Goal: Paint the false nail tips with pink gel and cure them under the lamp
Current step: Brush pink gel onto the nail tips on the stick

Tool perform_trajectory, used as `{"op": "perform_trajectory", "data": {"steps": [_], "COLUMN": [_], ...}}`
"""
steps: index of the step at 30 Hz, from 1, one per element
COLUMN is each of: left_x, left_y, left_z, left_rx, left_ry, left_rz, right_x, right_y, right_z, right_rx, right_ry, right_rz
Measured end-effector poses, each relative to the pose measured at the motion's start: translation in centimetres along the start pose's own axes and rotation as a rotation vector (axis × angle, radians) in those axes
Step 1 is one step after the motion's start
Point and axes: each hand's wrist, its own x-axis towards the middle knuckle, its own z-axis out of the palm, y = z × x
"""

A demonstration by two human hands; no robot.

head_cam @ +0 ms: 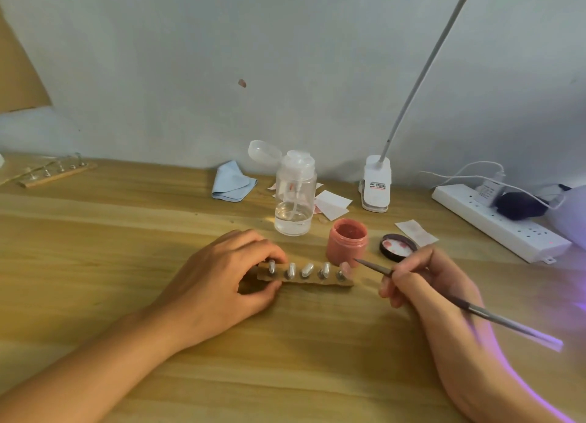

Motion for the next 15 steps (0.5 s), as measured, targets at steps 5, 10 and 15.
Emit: {"op": "perform_trajectory", "data": {"steps": [5,10,15], "left_x": [0.02,0.04,0.12], "left_y": [-0.02,0.1,0.08], "left_z": [0.04,-0.05,-0.02], "left_rx": [0.004,0.004,-0.019], "left_ry": [-0.002,0.0,0.007], "left_rz": [-0.008,-0.008,-0.024], "right_x": [0.1,-0.02,-0.05], "right_y": [0.15,0.09,0.12], "right_z": [0.37,0.4,0.34], "right_rx": [-0.047,-0.05,-0.049], "right_ry": [-0.048,-0.028,-0.001], "right_rz": [0.017,0.007,0.022]}}
